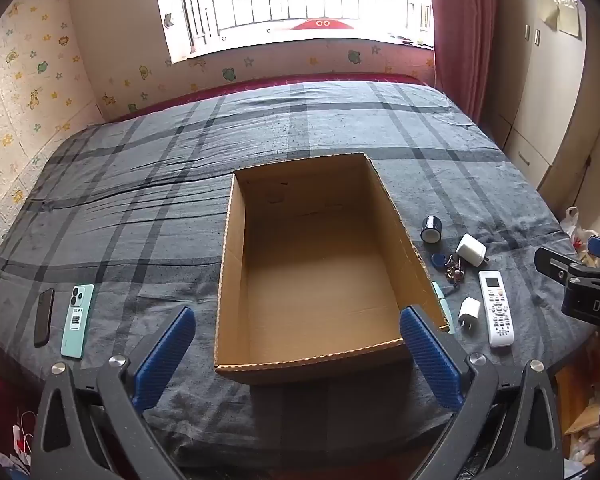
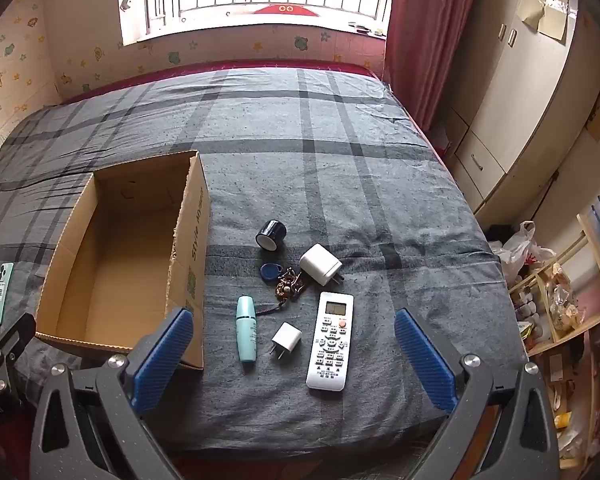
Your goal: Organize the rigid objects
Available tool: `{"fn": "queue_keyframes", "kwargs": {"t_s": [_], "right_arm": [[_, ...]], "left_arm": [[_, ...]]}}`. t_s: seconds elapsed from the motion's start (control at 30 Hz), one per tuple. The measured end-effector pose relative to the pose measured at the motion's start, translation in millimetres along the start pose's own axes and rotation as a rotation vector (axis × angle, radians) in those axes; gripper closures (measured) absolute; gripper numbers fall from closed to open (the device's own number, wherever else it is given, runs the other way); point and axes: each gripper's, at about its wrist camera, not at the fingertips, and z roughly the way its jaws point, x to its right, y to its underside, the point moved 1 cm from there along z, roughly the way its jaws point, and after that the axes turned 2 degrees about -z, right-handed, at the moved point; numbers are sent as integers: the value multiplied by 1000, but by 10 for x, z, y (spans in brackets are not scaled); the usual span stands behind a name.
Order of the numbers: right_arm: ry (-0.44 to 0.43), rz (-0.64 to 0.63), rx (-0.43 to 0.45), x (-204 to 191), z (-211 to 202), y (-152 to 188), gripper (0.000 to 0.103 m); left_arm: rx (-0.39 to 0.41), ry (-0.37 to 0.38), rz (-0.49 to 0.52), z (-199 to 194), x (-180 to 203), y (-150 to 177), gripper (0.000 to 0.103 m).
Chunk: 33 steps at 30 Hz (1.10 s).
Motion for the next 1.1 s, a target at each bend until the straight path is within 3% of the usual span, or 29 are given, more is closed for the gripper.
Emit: {"fn": "queue_keyframes", "kwargs": {"t_s": [1.1], "right_arm": [[-63, 1, 10, -44, -103, -48, 0]], "left_arm": [[2, -4, 12, -28, 155, -42, 0]]}}
